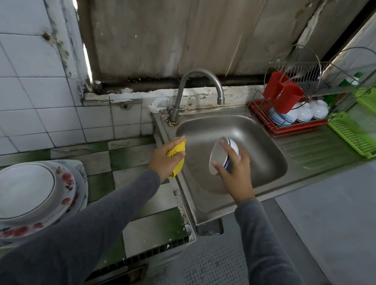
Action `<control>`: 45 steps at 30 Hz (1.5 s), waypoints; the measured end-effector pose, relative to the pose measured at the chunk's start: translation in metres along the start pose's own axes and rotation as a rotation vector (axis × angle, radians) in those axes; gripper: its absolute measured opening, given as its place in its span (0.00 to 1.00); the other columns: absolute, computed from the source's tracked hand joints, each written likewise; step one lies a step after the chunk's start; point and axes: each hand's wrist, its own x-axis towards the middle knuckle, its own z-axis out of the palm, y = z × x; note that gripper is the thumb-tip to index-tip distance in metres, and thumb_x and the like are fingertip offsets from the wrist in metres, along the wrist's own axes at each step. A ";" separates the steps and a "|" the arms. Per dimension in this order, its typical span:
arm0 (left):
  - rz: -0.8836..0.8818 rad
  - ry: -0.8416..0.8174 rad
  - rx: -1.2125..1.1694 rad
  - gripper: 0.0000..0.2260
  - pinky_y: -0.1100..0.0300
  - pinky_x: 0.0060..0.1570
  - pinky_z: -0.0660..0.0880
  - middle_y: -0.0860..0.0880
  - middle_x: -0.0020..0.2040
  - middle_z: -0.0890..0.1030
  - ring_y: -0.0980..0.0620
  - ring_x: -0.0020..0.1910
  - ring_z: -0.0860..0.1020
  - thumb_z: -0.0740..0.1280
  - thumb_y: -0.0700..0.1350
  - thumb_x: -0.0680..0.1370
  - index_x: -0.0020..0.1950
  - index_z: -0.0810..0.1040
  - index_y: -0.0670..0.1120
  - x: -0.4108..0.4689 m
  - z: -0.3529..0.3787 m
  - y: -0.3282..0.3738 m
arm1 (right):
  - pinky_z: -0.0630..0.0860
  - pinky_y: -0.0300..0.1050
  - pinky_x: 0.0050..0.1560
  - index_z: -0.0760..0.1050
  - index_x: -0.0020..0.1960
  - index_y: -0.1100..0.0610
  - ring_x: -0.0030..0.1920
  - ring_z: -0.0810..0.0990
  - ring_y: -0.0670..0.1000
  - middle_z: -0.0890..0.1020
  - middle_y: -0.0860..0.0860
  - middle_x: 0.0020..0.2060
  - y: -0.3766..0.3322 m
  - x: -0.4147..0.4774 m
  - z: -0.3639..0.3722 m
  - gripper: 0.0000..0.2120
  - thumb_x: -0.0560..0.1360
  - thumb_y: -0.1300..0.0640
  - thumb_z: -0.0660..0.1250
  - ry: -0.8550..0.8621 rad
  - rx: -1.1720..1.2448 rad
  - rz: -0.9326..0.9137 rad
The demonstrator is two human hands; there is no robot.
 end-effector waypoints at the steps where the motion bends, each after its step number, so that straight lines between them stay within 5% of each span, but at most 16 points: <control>1: -0.002 0.008 -0.006 0.21 0.56 0.65 0.71 0.51 0.71 0.70 0.49 0.67 0.71 0.67 0.41 0.81 0.72 0.73 0.57 -0.002 -0.006 -0.001 | 0.65 0.45 0.68 0.68 0.74 0.44 0.67 0.66 0.52 0.67 0.57 0.68 -0.005 -0.002 0.006 0.30 0.76 0.58 0.72 0.018 0.067 0.027; 5: -0.002 0.051 -0.033 0.21 0.60 0.59 0.68 0.55 0.65 0.71 0.53 0.63 0.71 0.67 0.41 0.81 0.72 0.73 0.57 -0.012 -0.035 -0.005 | 0.80 0.48 0.57 0.69 0.70 0.40 0.68 0.70 0.54 0.70 0.49 0.67 -0.029 -0.016 0.034 0.22 0.80 0.56 0.68 -0.013 0.494 0.152; 8: 0.018 0.093 -0.039 0.21 0.59 0.62 0.68 0.53 0.67 0.72 0.53 0.65 0.70 0.67 0.41 0.81 0.72 0.73 0.55 -0.024 -0.061 -0.009 | 0.81 0.57 0.58 0.71 0.67 0.39 0.67 0.73 0.55 0.72 0.47 0.66 -0.051 -0.029 0.065 0.19 0.81 0.57 0.66 -0.042 0.743 0.253; 10: 0.051 0.129 -0.036 0.21 0.56 0.65 0.69 0.51 0.68 0.73 0.51 0.66 0.71 0.67 0.41 0.81 0.73 0.73 0.54 -0.033 -0.082 -0.014 | 0.82 0.56 0.55 0.71 0.69 0.40 0.66 0.74 0.54 0.72 0.49 0.68 -0.068 -0.038 0.088 0.19 0.82 0.57 0.65 -0.081 0.801 0.266; 13: 0.059 0.230 -0.012 0.19 0.61 0.55 0.73 0.50 0.65 0.74 0.51 0.60 0.73 0.66 0.43 0.81 0.72 0.73 0.55 -0.051 -0.121 -0.017 | 0.82 0.46 0.46 0.69 0.72 0.43 0.64 0.75 0.51 0.71 0.49 0.70 -0.099 -0.054 0.126 0.20 0.83 0.59 0.63 -0.154 0.867 0.286; 17: 0.119 0.335 -0.063 0.18 0.57 0.66 0.71 0.54 0.65 0.73 0.53 0.64 0.72 0.66 0.44 0.82 0.70 0.72 0.59 -0.074 -0.174 -0.019 | 0.82 0.44 0.47 0.72 0.65 0.34 0.67 0.73 0.57 0.68 0.49 0.73 -0.143 -0.076 0.173 0.20 0.83 0.58 0.63 -0.291 0.841 0.270; 21: 0.240 0.419 0.134 0.18 0.61 0.66 0.67 0.50 0.69 0.72 0.52 0.66 0.71 0.65 0.45 0.82 0.66 0.71 0.64 -0.093 -0.225 -0.024 | 0.82 0.45 0.51 0.71 0.69 0.38 0.64 0.77 0.54 0.71 0.50 0.72 -0.187 -0.102 0.215 0.21 0.83 0.60 0.62 -0.412 0.913 0.259; 23: 0.294 0.367 0.307 0.18 0.61 0.69 0.64 0.48 0.73 0.68 0.50 0.70 0.68 0.63 0.47 0.83 0.68 0.69 0.65 -0.104 -0.250 -0.029 | 0.81 0.53 0.57 0.71 0.71 0.38 0.65 0.78 0.55 0.72 0.49 0.73 -0.205 -0.112 0.238 0.21 0.83 0.58 0.62 -0.460 0.988 0.263; 26: 0.398 0.269 0.693 0.19 0.46 0.75 0.58 0.43 0.77 0.65 0.43 0.75 0.62 0.54 0.54 0.83 0.75 0.67 0.60 -0.116 -0.284 -0.049 | 0.77 0.62 0.63 0.70 0.70 0.34 0.69 0.76 0.55 0.71 0.46 0.74 -0.232 -0.126 0.265 0.21 0.82 0.53 0.63 -0.498 0.966 0.210; 29: 0.293 0.193 0.972 0.25 0.43 0.78 0.43 0.48 0.82 0.51 0.42 0.80 0.45 0.39 0.61 0.79 0.78 0.45 0.63 -0.132 -0.310 -0.061 | 0.82 0.49 0.50 0.70 0.72 0.37 0.66 0.76 0.54 0.71 0.48 0.74 -0.255 -0.138 0.284 0.22 0.83 0.57 0.62 -0.500 1.022 0.224; 31: 0.283 0.180 0.965 0.27 0.50 0.77 0.36 0.50 0.82 0.41 0.48 0.79 0.36 0.35 0.61 0.77 0.76 0.36 0.58 -0.145 -0.328 -0.066 | 0.82 0.46 0.46 0.68 0.74 0.40 0.63 0.77 0.52 0.71 0.49 0.73 -0.266 -0.147 0.294 0.23 0.83 0.59 0.60 -0.509 1.046 0.231; 34: 0.291 0.190 1.004 0.29 0.59 0.75 0.30 0.49 0.80 0.38 0.50 0.78 0.34 0.34 0.58 0.78 0.77 0.35 0.48 -0.166 -0.352 -0.071 | 0.81 0.53 0.55 0.67 0.74 0.39 0.68 0.75 0.53 0.71 0.49 0.74 -0.282 -0.158 0.304 0.23 0.83 0.59 0.60 -0.520 1.065 0.238; 39: 0.159 0.129 1.140 0.28 0.57 0.76 0.33 0.50 0.80 0.38 0.56 0.76 0.32 0.35 0.55 0.81 0.80 0.39 0.46 -0.185 -0.373 -0.075 | 0.79 0.58 0.61 0.67 0.75 0.39 0.69 0.76 0.50 0.73 0.43 0.72 -0.301 -0.176 0.316 0.24 0.83 0.58 0.61 -0.557 0.962 0.140; 45: 0.107 -0.026 0.979 0.24 0.58 0.77 0.35 0.49 0.81 0.38 0.57 0.75 0.33 0.42 0.49 0.86 0.81 0.40 0.47 -0.193 -0.381 -0.073 | 0.81 0.55 0.59 0.68 0.74 0.40 0.70 0.74 0.48 0.73 0.44 0.72 -0.306 -0.183 0.320 0.23 0.83 0.58 0.62 -0.606 0.880 0.085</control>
